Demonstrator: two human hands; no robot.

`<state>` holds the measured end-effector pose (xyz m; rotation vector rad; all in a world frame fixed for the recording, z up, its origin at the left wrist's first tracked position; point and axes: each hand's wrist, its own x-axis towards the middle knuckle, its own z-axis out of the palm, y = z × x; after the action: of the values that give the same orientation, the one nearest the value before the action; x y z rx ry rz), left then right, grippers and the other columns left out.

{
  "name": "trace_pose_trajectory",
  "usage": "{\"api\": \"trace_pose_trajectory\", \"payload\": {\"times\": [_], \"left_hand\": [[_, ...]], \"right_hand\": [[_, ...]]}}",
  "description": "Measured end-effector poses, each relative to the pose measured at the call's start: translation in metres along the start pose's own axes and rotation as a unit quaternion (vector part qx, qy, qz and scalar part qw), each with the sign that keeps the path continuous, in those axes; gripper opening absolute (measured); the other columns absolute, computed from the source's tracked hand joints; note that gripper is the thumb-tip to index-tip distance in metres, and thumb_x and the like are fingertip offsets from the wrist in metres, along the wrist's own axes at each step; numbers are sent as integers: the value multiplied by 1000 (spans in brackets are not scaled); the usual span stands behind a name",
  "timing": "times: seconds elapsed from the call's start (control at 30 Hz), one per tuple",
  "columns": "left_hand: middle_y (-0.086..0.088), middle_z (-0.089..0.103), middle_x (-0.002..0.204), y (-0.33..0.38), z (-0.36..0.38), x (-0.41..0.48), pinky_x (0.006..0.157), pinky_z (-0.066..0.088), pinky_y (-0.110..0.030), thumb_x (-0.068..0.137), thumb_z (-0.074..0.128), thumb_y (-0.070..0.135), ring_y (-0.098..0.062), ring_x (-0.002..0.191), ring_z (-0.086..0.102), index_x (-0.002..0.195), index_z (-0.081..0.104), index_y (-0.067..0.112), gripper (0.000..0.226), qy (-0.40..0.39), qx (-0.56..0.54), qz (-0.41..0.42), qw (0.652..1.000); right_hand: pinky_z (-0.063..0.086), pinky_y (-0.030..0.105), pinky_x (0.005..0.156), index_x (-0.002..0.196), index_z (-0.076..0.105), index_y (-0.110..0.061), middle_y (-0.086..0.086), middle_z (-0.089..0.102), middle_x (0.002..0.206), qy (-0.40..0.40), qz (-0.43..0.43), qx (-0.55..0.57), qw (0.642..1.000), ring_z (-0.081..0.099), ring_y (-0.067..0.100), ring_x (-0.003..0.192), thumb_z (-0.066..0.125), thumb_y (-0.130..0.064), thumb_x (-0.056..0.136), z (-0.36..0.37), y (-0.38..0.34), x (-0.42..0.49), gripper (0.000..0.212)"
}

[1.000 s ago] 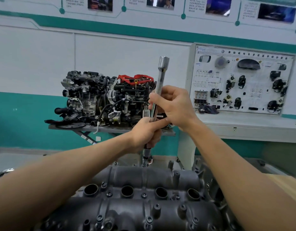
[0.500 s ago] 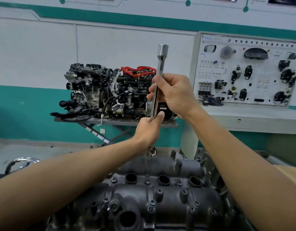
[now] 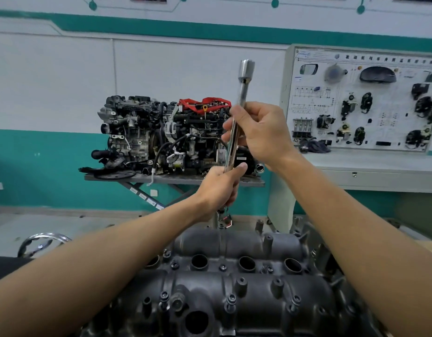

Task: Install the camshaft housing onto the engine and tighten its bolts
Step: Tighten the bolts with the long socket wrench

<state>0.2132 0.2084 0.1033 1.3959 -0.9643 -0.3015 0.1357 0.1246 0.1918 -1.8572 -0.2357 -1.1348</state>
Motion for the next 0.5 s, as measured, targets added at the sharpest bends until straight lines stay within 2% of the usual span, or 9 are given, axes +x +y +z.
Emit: {"api": "trace_pose_trajectory", "payload": {"times": [0.13, 0.3, 0.5], "left_hand": [[6, 36, 45, 29, -21, 5, 43, 28, -24, 100, 57, 36, -13, 41, 30, 49, 38, 27, 55, 32, 3, 37, 999], [3, 32, 46, 25, -36, -4, 48, 28, -29, 102, 53, 28, -16, 44, 29, 52, 39, 24, 52, 28, -36, -23, 999], [4, 34, 47, 17, -63, -16, 46, 24, -29, 103, 51, 32, -17, 44, 28, 60, 36, 22, 46, 52, 26, -31, 998]], "right_hand": [[62, 44, 66, 88, 66, -12, 6, 73, 76, 10, -24, 17, 999, 73, 27, 66, 55, -20, 102, 8, -25, 21, 19], [56, 33, 56, 88, 64, -9, 10, 71, 78, -54, -23, -12, 998, 71, 27, 62, 51, -19, 104, 44, -25, 25, 23], [58, 50, 65, 88, 62, -14, -2, 67, 67, -14, -20, 65, 998, 68, 22, 55, 48, -23, 105, 73, -3, 17, 24]]}}
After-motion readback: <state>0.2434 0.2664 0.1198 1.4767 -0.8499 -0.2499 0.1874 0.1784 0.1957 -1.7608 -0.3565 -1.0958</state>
